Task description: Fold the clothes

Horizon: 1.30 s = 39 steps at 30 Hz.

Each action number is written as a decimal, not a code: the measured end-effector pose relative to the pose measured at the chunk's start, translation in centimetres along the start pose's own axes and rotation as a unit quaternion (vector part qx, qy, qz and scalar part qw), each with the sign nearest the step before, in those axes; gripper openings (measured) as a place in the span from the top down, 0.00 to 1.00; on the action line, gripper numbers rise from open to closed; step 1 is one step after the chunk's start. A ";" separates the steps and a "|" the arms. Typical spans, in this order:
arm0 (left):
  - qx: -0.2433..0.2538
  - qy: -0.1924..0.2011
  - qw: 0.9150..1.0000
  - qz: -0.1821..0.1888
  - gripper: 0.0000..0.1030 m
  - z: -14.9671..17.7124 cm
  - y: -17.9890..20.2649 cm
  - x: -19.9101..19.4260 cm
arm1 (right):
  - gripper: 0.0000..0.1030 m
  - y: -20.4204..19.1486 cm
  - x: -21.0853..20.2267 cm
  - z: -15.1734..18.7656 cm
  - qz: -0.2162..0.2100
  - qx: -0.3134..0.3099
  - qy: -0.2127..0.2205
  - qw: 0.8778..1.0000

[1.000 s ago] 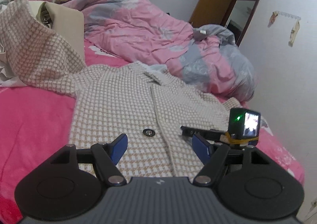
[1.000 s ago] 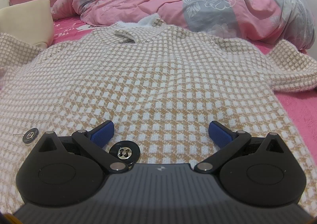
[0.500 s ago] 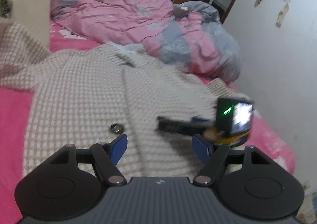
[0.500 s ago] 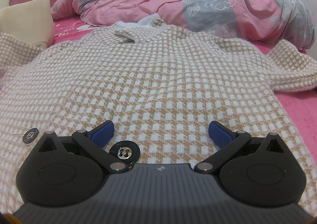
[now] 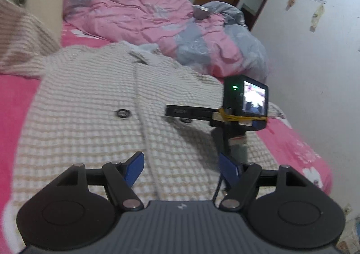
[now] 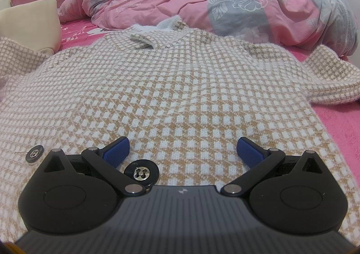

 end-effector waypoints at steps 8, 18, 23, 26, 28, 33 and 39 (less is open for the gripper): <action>0.003 0.007 1.000 0.022 0.29 -5.3 0.1 0.6 | 0.01 0.0 0.0 0.0 0.000 0.000 0.000 1.000; -0.015 0.036 0.998 -0.042 0.29 -0.1 0.0 -4.4 | 0.01 0.0 -0.1 0.0 0.000 0.001 0.000 1.000; -0.017 0.063 0.995 -0.078 0.28 0.8 2.0 -7.5 | 0.01 0.0 -0.1 0.0 0.000 0.001 0.000 1.000; -0.007 0.072 0.993 -0.090 0.28 0.6 3.8 -8.3 | 0.01 0.0 -0.1 0.0 0.000 0.001 -0.001 1.000; 0.000 0.075 0.993 -0.091 0.28 0.6 4.9 -8.5 | 0.01 0.0 -0.1 0.0 0.000 0.001 -0.001 1.000; 0.011 0.081 0.992 -0.093 0.28 0.5 7.0 -8.7 | 0.01 0.1 0.0 -0.1 0.000 0.001 -0.001 1.000; -0.006 0.086 0.993 -0.076 0.28 -0.4 8.5 -8.1 | 0.01 0.0 0.0 0.0 0.000 0.001 -0.001 1.000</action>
Point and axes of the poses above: each gripper's, at about its wrist camera, not at the fingertips, and x roughly the way its jaws point, y to its right, z to its underside, the point moved 9 cm from there along x, roughly the way its jaws point, and after that the axes turned 12 degrees about -y, right-handed, at the moved point
